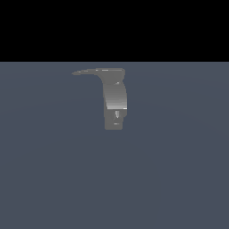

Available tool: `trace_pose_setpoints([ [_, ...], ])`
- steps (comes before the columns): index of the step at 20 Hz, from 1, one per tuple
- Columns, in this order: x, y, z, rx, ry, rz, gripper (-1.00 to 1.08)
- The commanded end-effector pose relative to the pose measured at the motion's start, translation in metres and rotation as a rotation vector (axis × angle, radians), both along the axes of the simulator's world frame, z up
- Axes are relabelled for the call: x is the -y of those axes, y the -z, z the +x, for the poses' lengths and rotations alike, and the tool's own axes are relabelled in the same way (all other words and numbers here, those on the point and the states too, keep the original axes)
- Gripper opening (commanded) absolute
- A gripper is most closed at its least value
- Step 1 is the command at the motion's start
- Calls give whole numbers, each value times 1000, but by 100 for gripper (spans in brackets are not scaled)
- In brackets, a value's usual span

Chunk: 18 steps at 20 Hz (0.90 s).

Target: Turn on the faucet by rotating a designated handle.

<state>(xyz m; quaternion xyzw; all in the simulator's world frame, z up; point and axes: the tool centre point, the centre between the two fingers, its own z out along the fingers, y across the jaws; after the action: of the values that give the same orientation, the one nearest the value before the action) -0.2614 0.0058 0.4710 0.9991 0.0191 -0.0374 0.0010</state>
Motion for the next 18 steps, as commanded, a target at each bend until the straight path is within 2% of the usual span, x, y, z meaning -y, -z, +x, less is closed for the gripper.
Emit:
trace_pose_setpoints([
  [1, 0, 0, 0, 0, 0, 0, -100],
  [9, -8, 4, 3, 1, 32, -1, -100],
  [18, -36, 20, 17, 4, 144, -4, -100],
])
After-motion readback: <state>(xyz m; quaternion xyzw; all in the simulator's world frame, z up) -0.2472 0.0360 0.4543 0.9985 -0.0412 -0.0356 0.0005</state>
